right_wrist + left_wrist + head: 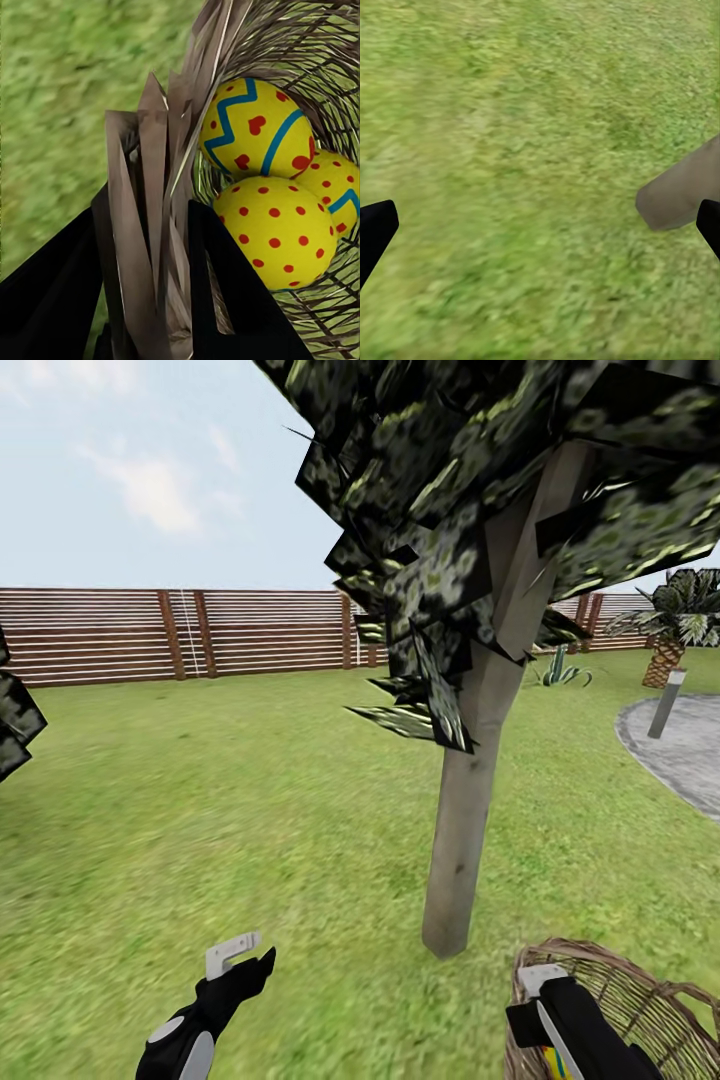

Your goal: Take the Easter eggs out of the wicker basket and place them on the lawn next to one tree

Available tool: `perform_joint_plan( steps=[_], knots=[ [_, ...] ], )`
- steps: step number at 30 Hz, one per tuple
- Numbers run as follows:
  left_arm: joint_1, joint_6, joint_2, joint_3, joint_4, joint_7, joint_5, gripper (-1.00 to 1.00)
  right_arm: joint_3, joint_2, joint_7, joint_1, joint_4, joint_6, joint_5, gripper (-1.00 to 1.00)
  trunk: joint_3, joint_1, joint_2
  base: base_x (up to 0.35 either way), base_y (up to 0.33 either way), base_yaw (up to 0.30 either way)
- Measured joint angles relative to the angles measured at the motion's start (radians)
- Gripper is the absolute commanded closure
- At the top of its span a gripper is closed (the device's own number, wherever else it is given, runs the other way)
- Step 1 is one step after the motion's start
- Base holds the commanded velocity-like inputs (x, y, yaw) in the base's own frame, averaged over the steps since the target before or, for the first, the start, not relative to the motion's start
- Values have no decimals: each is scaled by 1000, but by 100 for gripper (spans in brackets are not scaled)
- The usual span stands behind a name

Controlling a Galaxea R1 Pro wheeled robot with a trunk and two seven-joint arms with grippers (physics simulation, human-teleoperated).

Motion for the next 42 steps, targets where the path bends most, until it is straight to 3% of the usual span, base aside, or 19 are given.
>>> perform_joint_plan(
  steps=[42],
  knots=[
    [0, 0, -2, 0, 0, 0, -1, -100, 1, 4, 0, 0, 0, 1, 4, 100, -132, 161, -294, 0, 0, 0]
  ],
)
